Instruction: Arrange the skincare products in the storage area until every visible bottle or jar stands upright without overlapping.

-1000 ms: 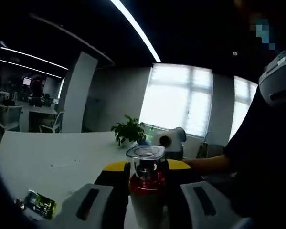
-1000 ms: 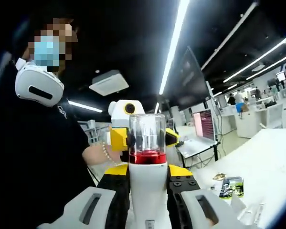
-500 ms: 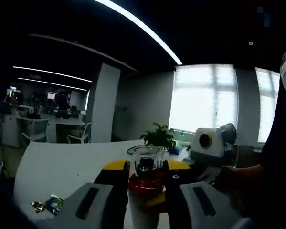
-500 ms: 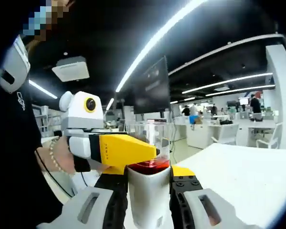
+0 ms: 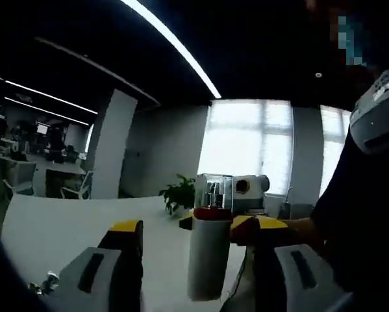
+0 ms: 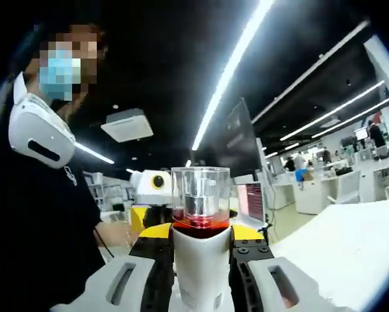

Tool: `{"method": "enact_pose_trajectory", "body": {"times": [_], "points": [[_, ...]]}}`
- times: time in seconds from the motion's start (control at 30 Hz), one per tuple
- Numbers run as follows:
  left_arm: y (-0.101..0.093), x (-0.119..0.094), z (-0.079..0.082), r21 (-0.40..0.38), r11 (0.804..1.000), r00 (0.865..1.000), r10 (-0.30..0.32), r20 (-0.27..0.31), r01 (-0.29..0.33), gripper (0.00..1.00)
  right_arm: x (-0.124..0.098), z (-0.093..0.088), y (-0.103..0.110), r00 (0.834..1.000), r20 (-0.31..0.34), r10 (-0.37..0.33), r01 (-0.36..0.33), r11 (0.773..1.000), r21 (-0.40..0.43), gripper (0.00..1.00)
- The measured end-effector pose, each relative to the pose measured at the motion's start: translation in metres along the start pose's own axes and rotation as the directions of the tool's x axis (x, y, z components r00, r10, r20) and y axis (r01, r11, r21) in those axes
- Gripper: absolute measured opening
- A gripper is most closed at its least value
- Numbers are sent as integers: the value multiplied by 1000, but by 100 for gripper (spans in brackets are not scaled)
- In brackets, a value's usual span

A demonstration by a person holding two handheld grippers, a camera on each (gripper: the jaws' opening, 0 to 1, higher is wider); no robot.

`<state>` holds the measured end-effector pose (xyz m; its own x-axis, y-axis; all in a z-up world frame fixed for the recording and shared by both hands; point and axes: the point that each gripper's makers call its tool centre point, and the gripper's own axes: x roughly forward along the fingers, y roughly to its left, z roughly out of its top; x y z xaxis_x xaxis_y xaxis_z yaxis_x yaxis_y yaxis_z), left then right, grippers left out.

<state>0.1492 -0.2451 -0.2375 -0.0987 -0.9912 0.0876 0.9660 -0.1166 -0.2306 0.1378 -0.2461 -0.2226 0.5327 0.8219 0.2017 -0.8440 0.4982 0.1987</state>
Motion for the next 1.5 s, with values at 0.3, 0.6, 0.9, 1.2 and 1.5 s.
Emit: {"method": "enact_pose_trajectory", "body": {"times": [0.3, 0.6, 0.9, 1.2, 1.5], "points": [[-48, 18, -15, -120, 946, 952, -305, -23, 300, 62, 15, 20, 39, 950, 86, 299, -306, 949, 82, 22], [-40, 30, -20, -48, 983, 978, -182, -98, 178, 39, 19, 15, 33, 954, 58, 293, -298, 950, 98, 24], [9, 22, -19, 204, 960, 963, 225, -146, -193, 39, 25, 11, 2, 1000, -6, -28, 28, 999, 30, 20], [47, 20, -22, 395, 796, 830, 542, -129, -458, 39, 35, 8, -22, 887, 6, -462, 460, 884, 86, 38], [50, 24, -32, 446, 708, 770, 635, -62, -548, 39, 13, -9, -48, 677, 28, -735, 735, 678, 26, 29]]}}
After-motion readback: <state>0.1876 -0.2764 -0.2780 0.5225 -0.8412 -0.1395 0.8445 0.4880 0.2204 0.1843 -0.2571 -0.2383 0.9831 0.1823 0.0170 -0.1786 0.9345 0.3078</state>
